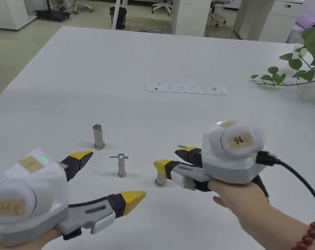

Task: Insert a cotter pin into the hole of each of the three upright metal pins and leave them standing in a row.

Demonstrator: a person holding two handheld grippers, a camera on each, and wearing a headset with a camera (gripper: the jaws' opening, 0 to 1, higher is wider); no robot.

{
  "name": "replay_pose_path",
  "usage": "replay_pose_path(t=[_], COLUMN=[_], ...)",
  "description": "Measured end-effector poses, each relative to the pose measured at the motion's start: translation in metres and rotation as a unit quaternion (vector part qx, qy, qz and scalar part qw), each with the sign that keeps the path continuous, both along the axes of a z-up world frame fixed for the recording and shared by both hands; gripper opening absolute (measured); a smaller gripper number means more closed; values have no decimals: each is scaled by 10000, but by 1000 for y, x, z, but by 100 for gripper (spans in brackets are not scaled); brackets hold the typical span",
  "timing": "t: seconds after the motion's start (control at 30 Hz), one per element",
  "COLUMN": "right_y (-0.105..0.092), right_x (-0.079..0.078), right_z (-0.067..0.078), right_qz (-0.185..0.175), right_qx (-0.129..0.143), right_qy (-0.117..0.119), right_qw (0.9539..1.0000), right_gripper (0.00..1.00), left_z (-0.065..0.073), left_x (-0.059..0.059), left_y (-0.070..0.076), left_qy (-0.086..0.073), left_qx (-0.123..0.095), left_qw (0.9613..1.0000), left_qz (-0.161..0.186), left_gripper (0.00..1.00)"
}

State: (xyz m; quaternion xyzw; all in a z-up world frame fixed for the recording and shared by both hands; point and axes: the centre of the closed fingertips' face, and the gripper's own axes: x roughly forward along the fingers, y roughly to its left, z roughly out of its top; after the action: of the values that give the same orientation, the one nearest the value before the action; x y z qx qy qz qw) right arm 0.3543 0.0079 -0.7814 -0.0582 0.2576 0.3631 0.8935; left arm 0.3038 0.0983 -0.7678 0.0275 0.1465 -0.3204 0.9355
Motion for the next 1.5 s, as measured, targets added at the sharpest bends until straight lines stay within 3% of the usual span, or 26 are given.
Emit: replay_pose_path(t=[0.23, 0.7, 1.07, 1.5], right_y=[-13, -49, -63, -80], right_x=[7, 32, 44, 54], right_z=[4, -25, -45, -66], right_qz=[217, 358, 339, 434], right_qx=[27, -440, -669, -1119], right_qy=[27, 223, 444, 683], right_qw=[9998, 9981, 9962, 9904], right_gripper=[35, 30, 23, 16], left_z=[0, 0, -4, -9], left_x=[-2, 0, 1, 3], left_y=[-2, 1, 0, 3], left_qy=[-10, -15, 25, 110], left_qx=[13, 12, 31, 20], left_qw=[10000, 10000, 10000, 9999], left_qz=[-15, -6, -72, -47], left_gripper=[78, 75, 73, 72])
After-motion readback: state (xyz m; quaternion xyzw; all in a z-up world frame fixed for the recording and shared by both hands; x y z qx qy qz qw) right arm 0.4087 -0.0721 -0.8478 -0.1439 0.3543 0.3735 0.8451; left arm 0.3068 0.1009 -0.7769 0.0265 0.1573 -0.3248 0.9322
